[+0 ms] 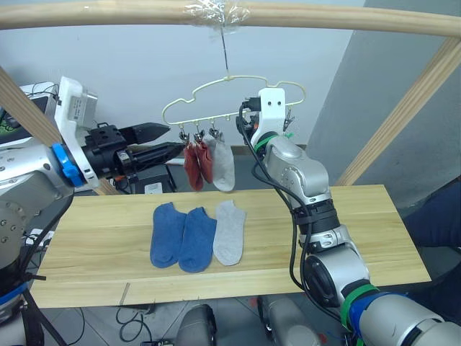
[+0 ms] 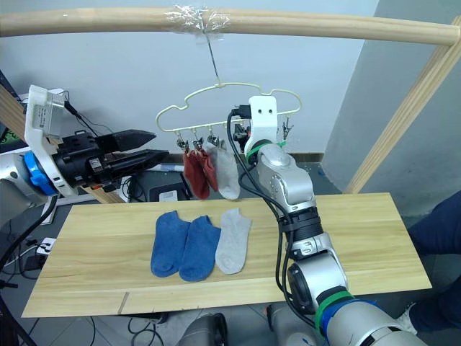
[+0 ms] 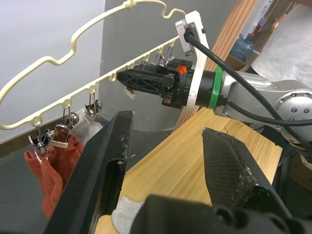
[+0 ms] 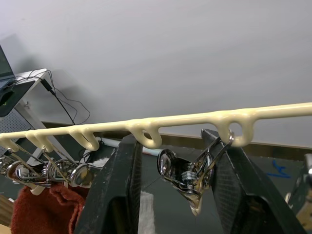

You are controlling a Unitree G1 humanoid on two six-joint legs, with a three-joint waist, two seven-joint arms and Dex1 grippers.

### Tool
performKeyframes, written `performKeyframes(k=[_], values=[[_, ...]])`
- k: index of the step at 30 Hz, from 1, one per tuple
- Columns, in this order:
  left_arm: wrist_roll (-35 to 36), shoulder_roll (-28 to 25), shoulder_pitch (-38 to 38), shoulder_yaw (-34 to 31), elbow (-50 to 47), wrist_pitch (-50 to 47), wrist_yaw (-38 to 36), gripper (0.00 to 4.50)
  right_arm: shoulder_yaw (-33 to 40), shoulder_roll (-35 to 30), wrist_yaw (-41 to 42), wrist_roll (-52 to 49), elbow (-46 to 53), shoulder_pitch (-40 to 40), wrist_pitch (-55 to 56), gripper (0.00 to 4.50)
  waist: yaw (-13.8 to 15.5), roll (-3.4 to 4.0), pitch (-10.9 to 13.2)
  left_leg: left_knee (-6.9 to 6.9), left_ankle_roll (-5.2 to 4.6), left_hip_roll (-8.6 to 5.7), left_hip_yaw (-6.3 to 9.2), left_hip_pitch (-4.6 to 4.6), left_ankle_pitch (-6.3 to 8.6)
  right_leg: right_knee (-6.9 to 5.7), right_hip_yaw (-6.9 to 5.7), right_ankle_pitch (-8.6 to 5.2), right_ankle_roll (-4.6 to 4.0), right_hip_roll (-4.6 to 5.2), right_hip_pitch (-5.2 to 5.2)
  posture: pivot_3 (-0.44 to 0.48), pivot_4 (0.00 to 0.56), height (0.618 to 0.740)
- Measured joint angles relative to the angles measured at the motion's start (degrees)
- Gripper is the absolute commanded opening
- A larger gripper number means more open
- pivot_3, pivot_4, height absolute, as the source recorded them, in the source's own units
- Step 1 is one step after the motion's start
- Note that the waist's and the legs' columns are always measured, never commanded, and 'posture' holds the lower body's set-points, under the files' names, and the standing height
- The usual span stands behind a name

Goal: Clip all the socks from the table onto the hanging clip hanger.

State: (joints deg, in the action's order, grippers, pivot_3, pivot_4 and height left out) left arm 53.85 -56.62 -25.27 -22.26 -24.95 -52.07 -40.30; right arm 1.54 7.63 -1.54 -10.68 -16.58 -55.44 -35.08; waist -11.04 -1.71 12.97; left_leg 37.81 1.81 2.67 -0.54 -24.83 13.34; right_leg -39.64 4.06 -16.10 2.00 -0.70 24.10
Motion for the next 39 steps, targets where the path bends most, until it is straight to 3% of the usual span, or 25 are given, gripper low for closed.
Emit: performKeyframes(k=[14, 20, 23, 34, 39], values=[[-0.1, 0.1, -0.1, 0.0, 0.1, 0.1, 0.3, 2.59, 0.7, -0.6, -1.2, 0.4, 1.9, 0.9, -3.0, 1.96, -0.1, 0.00, 0.0, 0.00, 0.00, 0.00, 0.00, 0.00, 0.00, 0.00, 0.00, 0.00, 0.00, 0.00, 0.00, -0.193, 0.201, 0.740], [-0.2, 0.1, -0.1, 0.0, 0.1, 0.1, 0.7, 2.59, 0.7, -0.6, -1.7, 0.5, 2.0, 0.9, -3.0, 0.52, -0.1, 0.00, 0.0, 0.01, 0.00, 0.00, -0.01, 0.00, 0.00, -0.01, 0.00, 0.00, 0.00, 0.00, 0.00, -0.188, 0.200, 0.740], [-0.3, 0.1, 0.0, 0.0, 0.1, 0.1, 0.9, 2.59, 0.7, -0.6, -1.9, 0.5, 2.0, 0.9, -3.0, 0.03, -0.1, 0.00, 0.0, 0.00, 0.00, 0.00, 0.00, 0.00, 0.00, -0.01, 0.00, 0.00, 0.00, 0.00, 0.00, -0.188, 0.200, 0.740], [-0.3, 0.1, -0.2, 0.4, 0.1, -0.5, 1.6, 2.59, 0.6, -0.9, -2.3, 0.5, 2.0, 0.8, -3.0, 0.01, -0.1, -0.01, 0.0, 0.02, 0.00, 0.00, 0.00, 0.00, 0.00, -0.02, 0.00, 0.00, 0.00, 0.00, -0.01, -0.192, 0.200, 0.740], [-2.0, -0.4, -0.1, 4.8, 0.1, -3.5, 3.9, 2.59, 0.5, -1.4, -2.3, 0.6, 2.9, 0.8, -3.5, 0.01, -0.1, -0.01, 0.0, 0.02, 0.00, -0.01, 0.00, 0.00, 0.00, -0.02, 0.00, 0.00, 0.00, 0.00, 0.00, -0.201, 0.205, 0.740]])
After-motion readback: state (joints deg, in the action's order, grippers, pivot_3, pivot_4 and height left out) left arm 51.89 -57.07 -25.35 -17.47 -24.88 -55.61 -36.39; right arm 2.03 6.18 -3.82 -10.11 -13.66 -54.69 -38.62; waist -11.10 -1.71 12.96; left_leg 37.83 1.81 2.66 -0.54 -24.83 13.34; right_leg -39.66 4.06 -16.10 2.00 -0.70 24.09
